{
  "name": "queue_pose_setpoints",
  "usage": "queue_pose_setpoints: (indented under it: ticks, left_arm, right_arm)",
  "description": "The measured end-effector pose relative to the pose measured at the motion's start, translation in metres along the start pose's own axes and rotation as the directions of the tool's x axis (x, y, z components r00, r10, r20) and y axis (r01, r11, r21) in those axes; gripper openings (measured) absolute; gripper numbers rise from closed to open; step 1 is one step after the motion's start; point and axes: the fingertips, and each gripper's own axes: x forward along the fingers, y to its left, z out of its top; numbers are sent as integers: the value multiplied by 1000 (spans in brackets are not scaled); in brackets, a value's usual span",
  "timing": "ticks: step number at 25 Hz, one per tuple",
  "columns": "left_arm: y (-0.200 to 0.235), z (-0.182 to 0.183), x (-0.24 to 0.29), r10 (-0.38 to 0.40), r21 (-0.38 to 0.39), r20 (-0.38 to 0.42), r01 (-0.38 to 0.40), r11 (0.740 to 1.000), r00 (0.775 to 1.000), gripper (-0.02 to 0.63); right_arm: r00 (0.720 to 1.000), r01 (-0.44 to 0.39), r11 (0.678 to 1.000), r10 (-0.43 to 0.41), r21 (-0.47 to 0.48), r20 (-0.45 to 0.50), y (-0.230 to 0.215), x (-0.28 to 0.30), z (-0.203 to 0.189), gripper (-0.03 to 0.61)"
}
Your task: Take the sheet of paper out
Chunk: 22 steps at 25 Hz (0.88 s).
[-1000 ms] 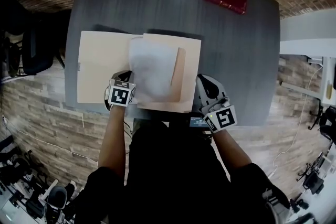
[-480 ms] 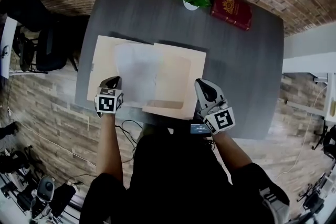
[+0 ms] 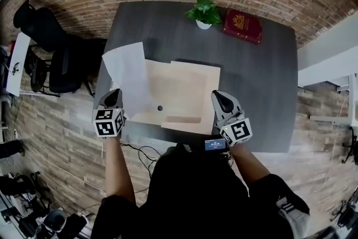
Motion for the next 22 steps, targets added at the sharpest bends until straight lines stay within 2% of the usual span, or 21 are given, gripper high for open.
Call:
queue_pose_setpoints:
  ticks: [4, 7, 9, 16, 22]
  left_arm:
    - [7, 27, -34, -8, -62, 171, 18, 998, 985, -5]
    - [8, 31, -63, -25, -141, 298, 70, 988, 954, -5]
    - [6, 27, -83, -28, -166, 369, 96, 981, 929, -6]
    - [-8, -1, -159, -42, -153, 566, 155, 976, 823, -5]
    - [-31, -34, -216, -51, -106, 645, 156, 982, 763, -5]
  right_arm:
    - [999, 36, 999, -35, -35, 33, 16, -10, 19, 3]
    - [996, 69, 996, -65, -56, 68, 36, -26, 38, 3]
    - [993, 85, 994, -79, -73, 87, 53, -41, 52, 3]
    - [984, 140, 988, -132, -60, 120, 118, -97, 71, 3]
    - [981, 168, 983, -160, -67, 107, 163, -143, 67, 3]
